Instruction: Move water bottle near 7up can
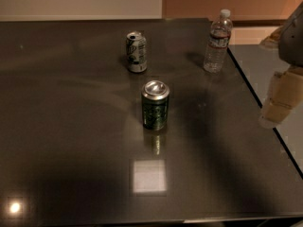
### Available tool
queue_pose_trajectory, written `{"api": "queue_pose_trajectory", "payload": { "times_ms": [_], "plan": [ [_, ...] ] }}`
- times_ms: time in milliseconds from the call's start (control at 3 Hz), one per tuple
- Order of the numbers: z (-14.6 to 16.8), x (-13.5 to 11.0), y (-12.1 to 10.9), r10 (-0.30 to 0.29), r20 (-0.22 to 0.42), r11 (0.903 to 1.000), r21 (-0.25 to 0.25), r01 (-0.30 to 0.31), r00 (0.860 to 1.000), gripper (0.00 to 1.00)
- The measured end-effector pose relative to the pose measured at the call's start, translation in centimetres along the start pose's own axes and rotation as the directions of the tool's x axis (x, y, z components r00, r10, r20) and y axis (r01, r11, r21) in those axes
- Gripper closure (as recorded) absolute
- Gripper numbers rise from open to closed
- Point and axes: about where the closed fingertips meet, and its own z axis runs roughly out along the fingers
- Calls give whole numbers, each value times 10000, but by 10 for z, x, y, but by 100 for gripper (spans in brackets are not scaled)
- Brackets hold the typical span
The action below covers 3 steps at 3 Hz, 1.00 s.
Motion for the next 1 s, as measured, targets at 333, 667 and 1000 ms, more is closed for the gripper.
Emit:
{"api": "queue_pose_trajectory", "payload": {
  "times_ms": [333,667,1000],
  "plan": [
    [0,0,0,2,1,10000,28,-2,10000,0],
    [4,4,-21,418,96,9988,253,-421,9991,0],
    [16,14,-53,1102,519,9921,544,-1130,9926,0]
  ]
}}
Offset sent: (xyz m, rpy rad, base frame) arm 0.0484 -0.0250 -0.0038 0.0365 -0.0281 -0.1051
